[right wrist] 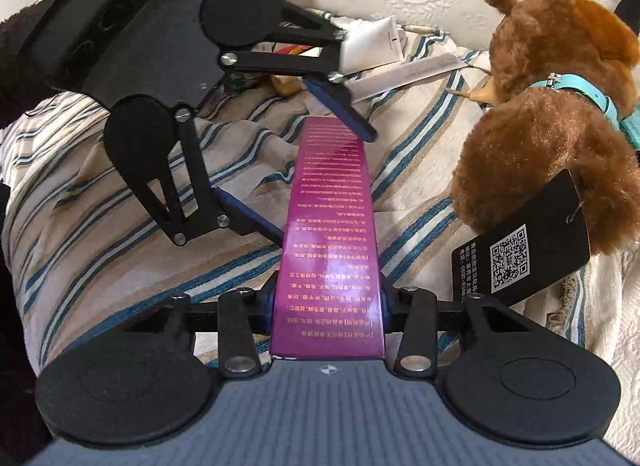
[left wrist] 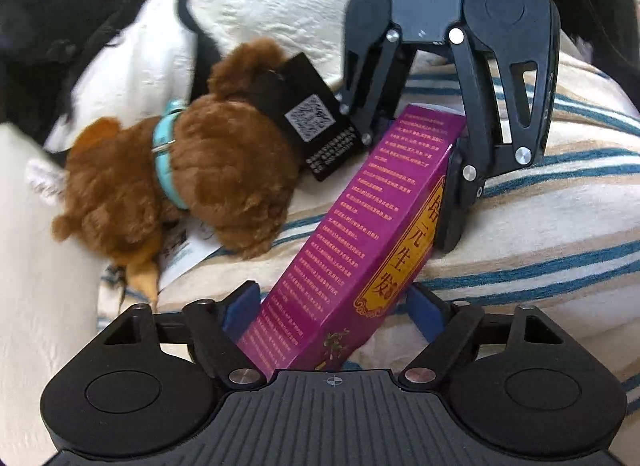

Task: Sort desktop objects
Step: 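Grasp the magenta box's other end with the left tool while the right tool holds it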

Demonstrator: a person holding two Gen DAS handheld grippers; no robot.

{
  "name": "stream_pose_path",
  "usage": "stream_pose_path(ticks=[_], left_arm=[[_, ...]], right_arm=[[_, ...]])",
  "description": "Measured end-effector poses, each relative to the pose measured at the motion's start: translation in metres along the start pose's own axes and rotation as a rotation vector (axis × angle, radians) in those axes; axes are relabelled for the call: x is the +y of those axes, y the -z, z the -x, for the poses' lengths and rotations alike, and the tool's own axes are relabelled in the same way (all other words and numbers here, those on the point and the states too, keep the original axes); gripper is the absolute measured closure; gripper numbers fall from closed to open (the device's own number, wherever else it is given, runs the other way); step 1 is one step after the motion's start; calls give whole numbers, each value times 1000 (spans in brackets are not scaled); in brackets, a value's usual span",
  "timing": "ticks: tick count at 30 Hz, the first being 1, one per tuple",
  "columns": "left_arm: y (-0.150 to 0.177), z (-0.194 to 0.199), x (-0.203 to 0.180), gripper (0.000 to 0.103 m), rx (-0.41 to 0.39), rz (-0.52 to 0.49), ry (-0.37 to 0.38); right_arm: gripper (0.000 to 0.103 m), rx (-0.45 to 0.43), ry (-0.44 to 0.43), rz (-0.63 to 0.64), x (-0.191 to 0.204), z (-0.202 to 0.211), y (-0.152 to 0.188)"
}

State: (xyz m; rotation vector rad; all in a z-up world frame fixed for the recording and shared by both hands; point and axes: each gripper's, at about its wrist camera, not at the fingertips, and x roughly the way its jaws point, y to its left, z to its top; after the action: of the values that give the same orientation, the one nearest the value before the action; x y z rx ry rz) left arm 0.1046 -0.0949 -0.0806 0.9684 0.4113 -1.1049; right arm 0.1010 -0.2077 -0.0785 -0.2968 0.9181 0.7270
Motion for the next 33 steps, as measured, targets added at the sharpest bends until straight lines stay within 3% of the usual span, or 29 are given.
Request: stream_pose_path(ticks=[2, 5, 7, 8, 10, 11, 12, 13, 15, 16, 17, 20, 21, 23, 25, 29, 33], left_arm=[[4, 9, -10, 32, -11, 87, -64], [7, 20, -20, 49, -16, 248, -166], [6, 26, -27, 63, -3, 304, -222], [5, 28, -29, 66, 4, 317, -242], [1, 32, -34, 83, 22, 318, -269], [0, 34, -33, 88, 26, 311, -269], [-2, 37, -33, 102, 37, 286, -253], [-5, 40, -33, 103, 47, 250, -225], [-6, 42, -36, 99, 56, 164, -224], [-6, 43, -36, 67, 60, 143, -249], [-5, 46, -34, 60, 62, 160, -265], [2, 58, -27, 62, -7, 242, -249], [3, 60, -27, 58, -17, 223, -239], [3, 56, -29, 45, 12, 138, -220], [-1, 52, -31, 24, 31, 48, -203], [-8, 43, -31, 18, 33, -63, -65], [-8, 25, -35, 22, 82, -141, 63]], right_arm=[[55, -4, 12, -5, 2, 0, 1], [55, -15, 41, -28, 6, -2, 3], [55, -13, 90, -6, 17, -3, 2], [55, -9, 111, 3, 20, -5, 0], [56, 0, 153, 27, 29, -8, -1], [56, 3, 173, 41, 33, -9, 0], [56, 7, 190, 55, 39, -8, 0], [56, 11, 191, 55, 41, -3, 1], [57, 11, 164, 36, 42, 4, 6], [57, 8, 153, 21, 41, 11, 14], [57, -4, 136, -15, 39, 15, 16], [57, -31, 108, -82, 39, 22, 23], [57, -32, 109, -71, 40, 23, 25], [57, -25, 87, -40, 40, 24, 24], [57, -21, 47, 12, 39, 28, 25], [57, -20, -26, 70, 38, 32, 28], [57, -13, -99, 95, 32, 34, 27]])
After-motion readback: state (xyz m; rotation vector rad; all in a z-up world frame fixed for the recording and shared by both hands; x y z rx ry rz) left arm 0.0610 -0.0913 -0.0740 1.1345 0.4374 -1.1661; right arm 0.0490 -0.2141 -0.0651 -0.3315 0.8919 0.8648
